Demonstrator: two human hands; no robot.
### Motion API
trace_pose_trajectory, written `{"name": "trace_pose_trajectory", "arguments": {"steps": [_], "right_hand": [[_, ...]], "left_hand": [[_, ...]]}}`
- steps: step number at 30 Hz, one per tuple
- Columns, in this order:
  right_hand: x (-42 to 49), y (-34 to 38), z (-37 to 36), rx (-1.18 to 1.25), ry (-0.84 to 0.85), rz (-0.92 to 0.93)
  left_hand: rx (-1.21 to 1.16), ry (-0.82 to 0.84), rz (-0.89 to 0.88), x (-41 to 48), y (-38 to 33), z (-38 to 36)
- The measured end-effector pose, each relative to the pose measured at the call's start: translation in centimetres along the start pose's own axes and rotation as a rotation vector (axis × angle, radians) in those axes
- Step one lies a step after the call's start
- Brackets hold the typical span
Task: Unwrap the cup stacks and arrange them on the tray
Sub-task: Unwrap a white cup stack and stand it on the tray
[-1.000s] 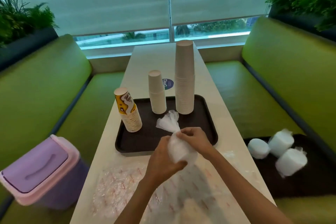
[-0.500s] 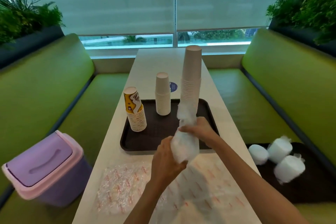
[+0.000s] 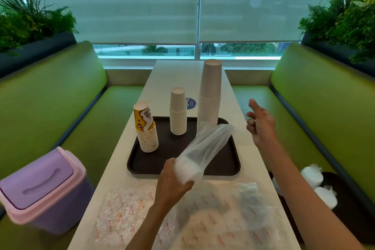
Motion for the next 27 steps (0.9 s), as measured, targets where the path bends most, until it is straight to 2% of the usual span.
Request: {"name": "trace_pose_trajectory", "arguments": {"steps": [2, 5, 6, 10, 14, 16, 20, 22, 27], "right_hand": [[-0.7, -1.3, -0.6, -0.187, 0.081, -0.022], [-3.2, -6.2, -2.9, -0.584, 0.346, -0.051], [-3.8, -7.3, -3.2, -0.643, 0.386, -0.038], [-3.9, -6.8, -2.3, -0.548, 0.279, 0.095], [-3.3, -6.0, -1.0, -0.321, 0.216, 0.029], [-3.5, -6.6, -1.8, -0.373, 0.243, -0.006], [-5.8, -9.8, -5.0, -0.431, 0.399, -0.123], [-6.6, -11.0, -5.6, -0.405, 0.415, -0.181], [-7.4, -12.9, -4.6, -0.236, 0.245, -0.243]], "left_hand": [[-0.037, -0.004, -0.005, 0.2, -0.6, -0.1], [-0.088, -0.009, -0.05, 0.7, -2.5, -0.3], [-0.1, -0.013, -0.062, 0.8, -3.0, -0.3], [-0.16, -0.014, -0.066, 0.8, -3.4, -0.1], [-0.436, 0.092, 0.097, 0.6, -1.8, -0.9], [-0.568, 0.154, 0.144, 0.5, -2.2, -1.4], [-0.746, 0.197, 0.153, 0.4, -3.7, -1.7], [-0.83, 0.17, 0.178, 0.4, -4.1, -1.6], [-0.998, 0.0, 0.338, 0.8, -3.8, -1.8]]}}
Point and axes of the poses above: each hand's wrist, its own x-axis towards the middle knuckle, its own z-axis out of the back of the hand, y = z × x, the point moved 10 cm from there along x, towards the middle knuckle, and after that the axes turned 1 degree about x, right-handed, at the moved point
